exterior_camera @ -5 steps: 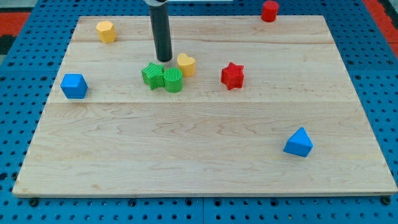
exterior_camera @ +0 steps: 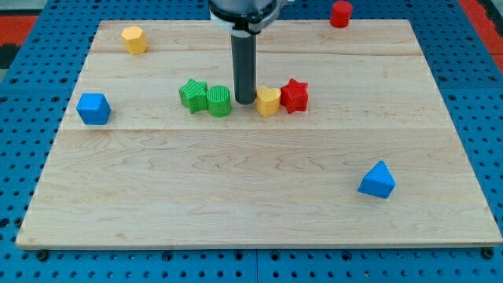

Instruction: Push the yellow heart towards bottom left

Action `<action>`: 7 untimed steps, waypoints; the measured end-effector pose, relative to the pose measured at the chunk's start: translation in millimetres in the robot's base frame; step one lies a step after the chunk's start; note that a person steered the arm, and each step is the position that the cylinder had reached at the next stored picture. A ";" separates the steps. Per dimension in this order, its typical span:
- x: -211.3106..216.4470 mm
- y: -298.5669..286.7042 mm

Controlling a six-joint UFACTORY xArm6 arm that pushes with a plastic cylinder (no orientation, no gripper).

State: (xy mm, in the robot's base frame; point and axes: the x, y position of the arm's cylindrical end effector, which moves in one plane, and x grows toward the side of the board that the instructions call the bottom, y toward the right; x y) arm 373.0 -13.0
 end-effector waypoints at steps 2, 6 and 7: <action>21.8 39.5; 84.8 66.0; 112.8 21.0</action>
State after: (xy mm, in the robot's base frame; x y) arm 485.8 8.0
